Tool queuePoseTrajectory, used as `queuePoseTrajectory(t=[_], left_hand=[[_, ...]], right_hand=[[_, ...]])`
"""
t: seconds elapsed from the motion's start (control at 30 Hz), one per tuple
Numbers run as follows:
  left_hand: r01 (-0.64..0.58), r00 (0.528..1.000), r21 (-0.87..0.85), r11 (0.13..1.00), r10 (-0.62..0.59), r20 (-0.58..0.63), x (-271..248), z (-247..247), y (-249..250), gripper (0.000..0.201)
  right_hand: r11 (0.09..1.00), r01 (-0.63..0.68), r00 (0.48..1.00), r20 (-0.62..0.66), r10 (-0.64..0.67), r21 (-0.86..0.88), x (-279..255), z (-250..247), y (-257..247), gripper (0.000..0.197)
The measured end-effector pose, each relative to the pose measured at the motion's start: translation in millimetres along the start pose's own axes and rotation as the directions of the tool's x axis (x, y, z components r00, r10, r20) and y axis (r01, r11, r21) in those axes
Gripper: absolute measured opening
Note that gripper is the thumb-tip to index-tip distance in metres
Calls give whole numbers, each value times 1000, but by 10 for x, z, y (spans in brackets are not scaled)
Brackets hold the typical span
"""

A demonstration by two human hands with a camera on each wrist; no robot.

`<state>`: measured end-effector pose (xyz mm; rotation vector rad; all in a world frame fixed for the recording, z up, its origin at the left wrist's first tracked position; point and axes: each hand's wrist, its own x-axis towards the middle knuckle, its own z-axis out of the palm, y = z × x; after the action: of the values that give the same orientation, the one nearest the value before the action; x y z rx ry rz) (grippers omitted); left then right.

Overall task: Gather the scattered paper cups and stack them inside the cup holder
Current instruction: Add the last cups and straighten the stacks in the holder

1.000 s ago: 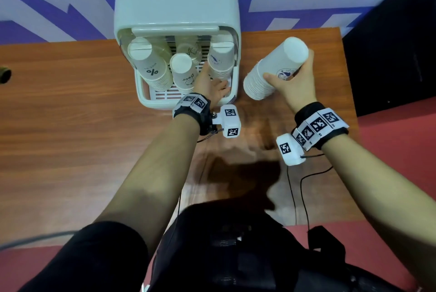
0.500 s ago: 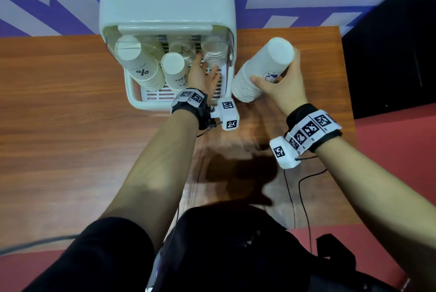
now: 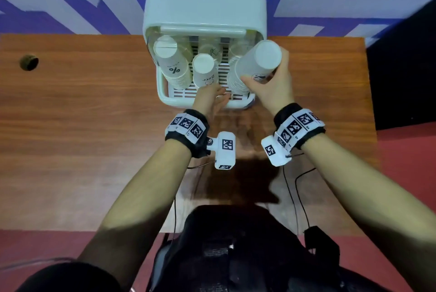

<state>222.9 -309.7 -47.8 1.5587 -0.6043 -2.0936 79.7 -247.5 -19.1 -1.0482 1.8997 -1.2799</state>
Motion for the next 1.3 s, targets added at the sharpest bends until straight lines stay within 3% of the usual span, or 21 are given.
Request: queuePoseTrajectory(t=[0.07, 0.17, 0.43, 0.67, 0.8, 0.9, 1.03, 1.3], left_hand=[[-5, 997, -48, 999, 1, -72, 37, -163, 72, 18], [2, 996, 9, 1000, -2, -89, 61, -282, 191, 40], [88, 996, -22, 996, -88, 28, 75, -257, 323, 32], [60, 997, 11, 998, -61, 46, 220, -282, 315, 45], [48, 996, -52, 998, -44, 72, 255, -298, 340, 66], [40, 996, -171, 984, -25, 88, 269, -283, 305, 72], [53, 997, -291, 955, -34, 70, 274, -265, 253, 78], [35, 999, -336, 941, -31, 17, 254, -335, 255, 69]], right_hand=[[999, -16, 1000, 17, 17, -28, 3, 152, 53, 75], [995, -37, 999, 10, 38, -96, 17, 317, 172, 74], [936, -148, 989, -72, 132, -318, 151, 503, 231, 68], [877, -195, 979, -136, 149, -439, 213, 629, 208, 75], [860, -195, 980, -119, 157, -472, 246, 626, 206, 81], [847, -178, 984, -104, 145, -500, 229, 617, 176, 84], [828, -50, 998, -3, 58, -559, 187, 601, 202, 81], [807, 10, 1000, 28, 8, -590, 164, 601, 263, 70]])
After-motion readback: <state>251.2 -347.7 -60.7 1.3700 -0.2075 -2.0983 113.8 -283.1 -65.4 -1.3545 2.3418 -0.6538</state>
